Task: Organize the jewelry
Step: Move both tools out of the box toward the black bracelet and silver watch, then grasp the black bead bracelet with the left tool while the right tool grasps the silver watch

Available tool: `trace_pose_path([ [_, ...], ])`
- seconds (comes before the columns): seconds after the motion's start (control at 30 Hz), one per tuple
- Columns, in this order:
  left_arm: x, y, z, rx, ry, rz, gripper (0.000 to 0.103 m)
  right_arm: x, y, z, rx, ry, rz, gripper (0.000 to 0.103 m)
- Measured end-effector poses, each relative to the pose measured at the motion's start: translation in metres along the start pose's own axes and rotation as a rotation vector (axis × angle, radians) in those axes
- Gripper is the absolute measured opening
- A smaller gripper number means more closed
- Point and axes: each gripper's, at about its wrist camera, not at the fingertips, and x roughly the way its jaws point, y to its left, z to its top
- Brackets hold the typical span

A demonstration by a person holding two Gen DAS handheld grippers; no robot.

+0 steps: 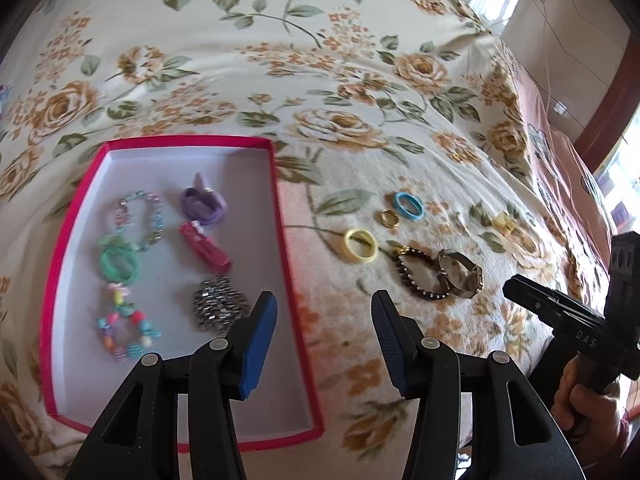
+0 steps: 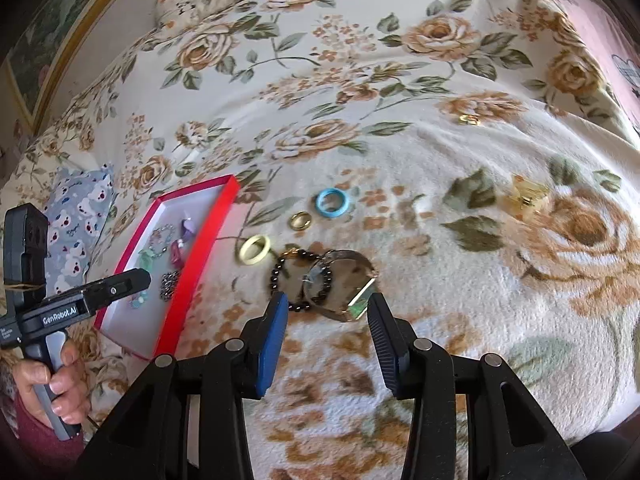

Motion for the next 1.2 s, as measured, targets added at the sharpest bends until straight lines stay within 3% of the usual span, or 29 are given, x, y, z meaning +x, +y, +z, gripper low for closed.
trace_pose_path([
  [0.67,0.093,-0.052,0.027,0.092,0.125,-0.047,0.048,0.050,-0.026,0.009,0.071,0.087,0.015,0.043],
  [0.73,0.101,-0.055,0.029,0.095,0.135,-0.051,0.047,0.054,-0.028,0.010,0.069,0.092,0.010,0.040],
  [0.77,0.104,-0.057,0.030,0.099,0.139,-0.055,0.047,0.054,-0.030,0.010,0.068,0.091,0.005,0.030],
  [0.9,0.119,-0.067,0.033,0.119,0.160,-0.070,0.040,0.050,-0.035,0.013,0.067,0.070,-0.019,0.008],
  [0.97,0.130,-0.071,0.034,0.131,0.185,-0.075,0.034,0.046,-0.039,0.014,0.068,0.058,-0.028,0.008],
  [1.13,0.150,-0.079,0.035,0.163,0.196,-0.049,0.029,0.036,-0.045,0.017,0.060,0.030,-0.061,0.008],
  [1.2,0.154,-0.082,0.036,0.180,0.190,-0.035,0.017,0.033,-0.045,0.018,0.048,0.024,-0.076,0.008],
])
